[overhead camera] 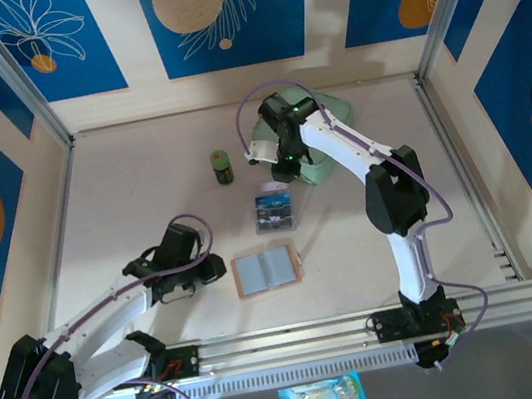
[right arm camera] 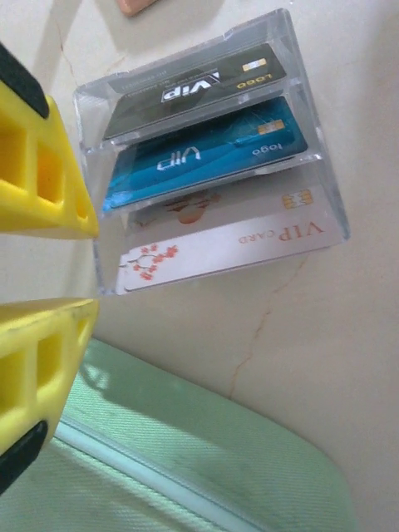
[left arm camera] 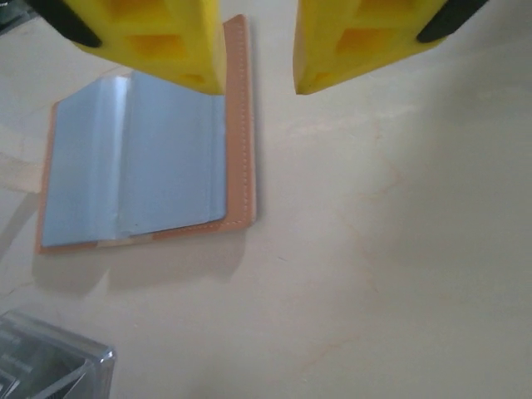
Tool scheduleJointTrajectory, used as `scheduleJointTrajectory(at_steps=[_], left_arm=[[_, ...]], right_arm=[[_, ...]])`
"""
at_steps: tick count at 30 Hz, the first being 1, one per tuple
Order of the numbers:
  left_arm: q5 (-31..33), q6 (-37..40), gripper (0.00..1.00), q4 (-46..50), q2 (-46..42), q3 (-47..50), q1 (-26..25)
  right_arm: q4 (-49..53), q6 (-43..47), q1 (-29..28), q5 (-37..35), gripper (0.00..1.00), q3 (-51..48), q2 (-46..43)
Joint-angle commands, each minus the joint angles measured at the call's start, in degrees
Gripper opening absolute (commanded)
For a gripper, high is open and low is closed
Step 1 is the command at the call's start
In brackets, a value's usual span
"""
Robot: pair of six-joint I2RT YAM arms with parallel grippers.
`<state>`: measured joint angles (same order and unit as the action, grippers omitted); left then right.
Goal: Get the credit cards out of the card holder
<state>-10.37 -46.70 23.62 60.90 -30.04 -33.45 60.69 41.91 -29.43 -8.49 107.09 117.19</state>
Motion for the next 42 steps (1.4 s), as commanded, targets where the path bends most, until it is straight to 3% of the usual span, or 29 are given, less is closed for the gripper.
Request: scheduleJointTrajectory(at_steps=[1, 3, 5, 7, 8, 12, 14, 20, 28, 34, 42], left_arm=[[1.95, 4.19, 0.46, 2.49, 0.72, -2.62, 1.72], [2.98, 6.24, 0.66, 3.13, 1.76, -3.80, 2.78], [3.48, 8.51, 0.79, 3.92, 3.33, -4.96, 4.28], [3.69, 10.47, 0.98, 4.36, 4.99, -5.99, 5.91], [3.84, 11.48, 1.00, 4.57, 5.79, -6.63, 6.74], [5.84, 15.64, 1.00, 5.27, 8.22, -8.59, 10.34], [8.05, 17.86, 1.00, 5.70, 8.44, -9.53, 12.52], [18.44, 23.69, 1.00, 4.74, 6.71, -10.99, 18.29], [30.19, 29.94, 1.00, -3.96, 7.06, -9.46, 24.45], [30.87, 34.96, 1.00, -18.38, 9.29, -5.80, 27.42], [27.65, 41.01, 0.99, -55.59, 10.62, 9.63, 28.57]], right_arm=[[-4.11, -5.57, 0.60, 2.37, 0.33, -4.83, -6.26], [-6.83, -8.07, 0.98, 2.49, 0.39, -9.07, -9.26], [-9.45, -10.47, 1.36, 2.39, 0.51, -13.42, -12.09], [-12.43, -12.99, 1.94, 2.01, 0.76, -17.76, -14.96], [-13.81, -14.48, 2.30, 1.82, 0.82, -20.18, -16.49], [-20.14, -19.98, 4.29, -0.06, 0.89, -28.97, -22.33], [-23.67, -23.44, 5.94, -1.35, 0.99, -33.72, -25.47], [-35.03, -34.56, 12.52, -4.07, 0.99, -47.18, -33.40], [-53.93, -46.42, 24.94, -0.44, 0.99, -63.39, -40.97], [-71.04, -50.71, 30.36, -0.04, 0.99, -72.22, -40.50], [-90.81, -50.64, 30.36, 1.29, 0.99, -78.22, -36.56]])
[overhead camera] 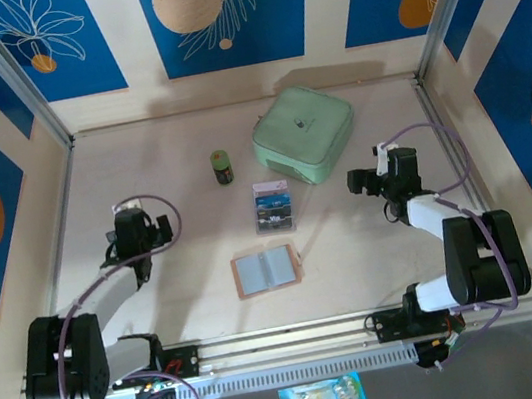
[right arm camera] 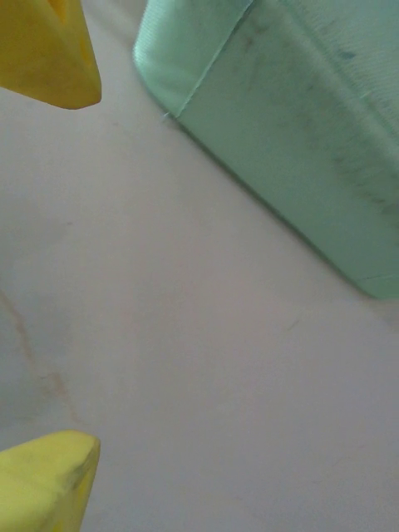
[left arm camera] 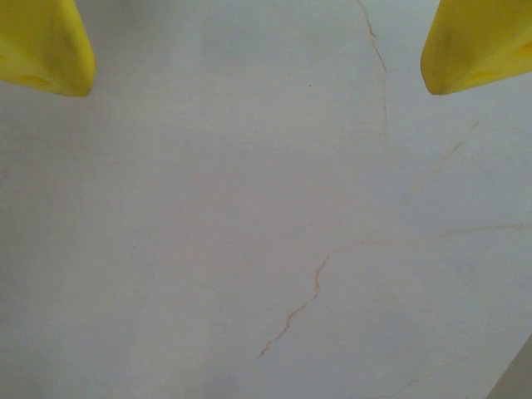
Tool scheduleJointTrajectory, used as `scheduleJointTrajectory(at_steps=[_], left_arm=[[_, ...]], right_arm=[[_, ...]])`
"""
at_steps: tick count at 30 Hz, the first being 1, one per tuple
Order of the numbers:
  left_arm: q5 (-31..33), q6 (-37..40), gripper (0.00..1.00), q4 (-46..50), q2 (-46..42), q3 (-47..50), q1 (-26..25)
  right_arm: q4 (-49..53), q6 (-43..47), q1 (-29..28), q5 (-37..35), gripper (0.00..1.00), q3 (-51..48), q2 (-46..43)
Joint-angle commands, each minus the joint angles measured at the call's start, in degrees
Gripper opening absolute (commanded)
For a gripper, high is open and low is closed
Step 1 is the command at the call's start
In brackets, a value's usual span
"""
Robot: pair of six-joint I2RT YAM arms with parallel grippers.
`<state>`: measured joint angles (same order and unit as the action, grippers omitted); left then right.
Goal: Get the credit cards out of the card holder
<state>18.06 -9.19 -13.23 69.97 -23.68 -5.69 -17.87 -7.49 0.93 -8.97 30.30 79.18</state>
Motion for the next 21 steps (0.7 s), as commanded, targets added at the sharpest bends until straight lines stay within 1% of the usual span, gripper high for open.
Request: scheduleJointTrajectory(at_steps=[1, 3, 5, 8, 10, 12, 13, 14, 15, 16, 17, 20, 21], left_arm=[[-0.90, 3.64, 0.99, -21.49, 2.77, 3.85, 0.86], [-2.62, 4.36, 0.99, -23.95, 4.48, 3.60, 1.02], [-4.75, 5.41, 0.99, -29.42, 6.76, 4.04, 1.11], [-5.98, 6.78, 0.99, -25.97, 9.24, 0.74, 1.21], [-8.33, 7.71, 0.99, -24.85, 10.36, -0.73, 1.49], [-9.91, 8.27, 0.99, -24.16, 11.13, -1.59, 1.70], [-10.66, 8.55, 0.99, -24.07, 11.45, -1.97, 1.92], [-11.35, 9.01, 1.00, -25.12, 11.82, -1.87, 2.16], [-11.90, 9.54, 0.99, -27.51, 12.33, -1.14, 2.25], [-12.34, 9.72, 0.99, -33.01, 13.61, 0.66, 2.54], [-12.98, 9.30, 0.99, -36.09, 15.06, 1.89, 2.95], [-14.72, 9.84, 0.99, -47.55, 20.42, 4.88, 3.23], [-15.88, 10.05, 0.99, -46.24, 19.66, 5.19, 3.15]], right_arm=[[-11.86, -1.30, 0.04, 1.80, 0.99, -0.86, 1.93], [-14.41, -0.52, -0.03, 2.85, 0.99, -1.16, 3.08], [-18.60, 0.22, -0.30, 3.10, 0.99, -2.67, 4.58], [-21.85, 0.61, -0.29, 3.71, 0.99, -3.34, 6.49], [-22.66, 0.70, -0.25, 4.21, 0.99, -3.94, 6.56], [-27.01, 1.57, -0.42, 5.71, 0.99, -5.83, 7.83], [-30.16, 1.86, -0.89, 4.82, 0.99, -6.89, 8.64], [-27.20, 2.00, -0.93, 4.65, 0.99, -6.20, 7.84], [-27.96, 1.95, -0.86, 4.98, 0.99, -6.26, 8.19], [-28.76, 1.91, -0.92, 4.79, 0.99, -6.36, 8.37], [-27.31, 1.95, -0.91, 4.86, 0.99, -6.18, 7.85], [-28.04, 2.00, -0.93, 4.78, 0.99, -6.41, 8.08], [-28.30, 2.05, -0.93, 4.67, 0.99, -6.39, 8.12]])
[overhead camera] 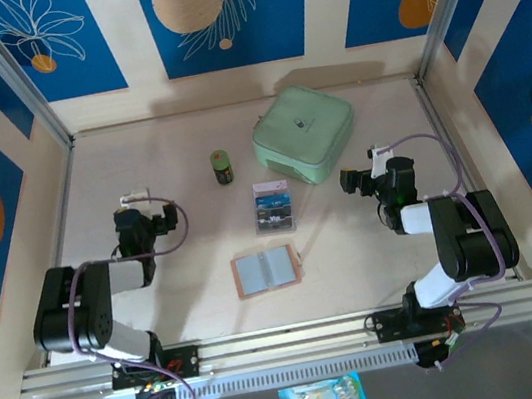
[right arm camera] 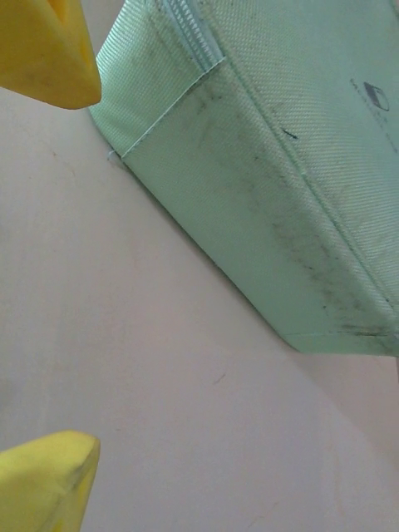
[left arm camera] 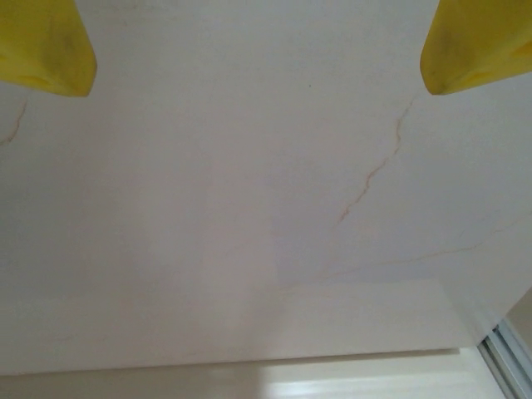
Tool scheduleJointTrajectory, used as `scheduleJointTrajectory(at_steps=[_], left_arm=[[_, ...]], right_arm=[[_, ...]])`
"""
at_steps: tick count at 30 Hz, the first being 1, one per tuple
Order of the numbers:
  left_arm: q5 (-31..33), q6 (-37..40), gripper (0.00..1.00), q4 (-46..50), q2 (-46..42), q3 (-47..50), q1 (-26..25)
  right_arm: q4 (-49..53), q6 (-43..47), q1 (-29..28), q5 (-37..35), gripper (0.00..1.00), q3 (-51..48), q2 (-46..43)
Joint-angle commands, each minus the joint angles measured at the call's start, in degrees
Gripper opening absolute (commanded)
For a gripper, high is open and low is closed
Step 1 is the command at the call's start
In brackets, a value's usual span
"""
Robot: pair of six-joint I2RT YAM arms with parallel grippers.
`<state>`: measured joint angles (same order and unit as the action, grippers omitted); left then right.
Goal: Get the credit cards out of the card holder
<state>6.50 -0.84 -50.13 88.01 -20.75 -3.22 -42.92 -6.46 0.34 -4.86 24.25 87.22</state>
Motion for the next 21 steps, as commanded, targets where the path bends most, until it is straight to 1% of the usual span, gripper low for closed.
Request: scheduleJointTrajectory(at_steps=[1, 3, 5, 11, 21], left_arm=[[-4.50, 1.71, 0.99, -6.41, 1.15, 1.35, 0.72], [-4.66, 2.44, 0.99, -2.95, 1.59, -0.89, 0.54], [-4.16, 2.86, 1.00, -4.14, 1.85, -0.69, 0.15], [-5.24, 3.30, 1.00, -3.27, 1.44, -0.79, -0.03], [-5.27, 3.35, 1.00, -3.34, 1.55, -0.72, 0.03]], right_arm=[[-2.76, 0.95, -0.29, 0.71, 0.99, -0.34, -0.12], [-2.86, 0.92, -0.29, 0.82, 0.99, -0.33, -0.06], [-2.90, 0.92, -0.23, 0.91, 0.99, -0.33, -0.01], [-2.93, 0.92, -0.29, 0.87, 0.99, -0.26, -0.03], [-3.03, 0.92, -0.16, 1.18, 0.99, -0.40, -0.11]])
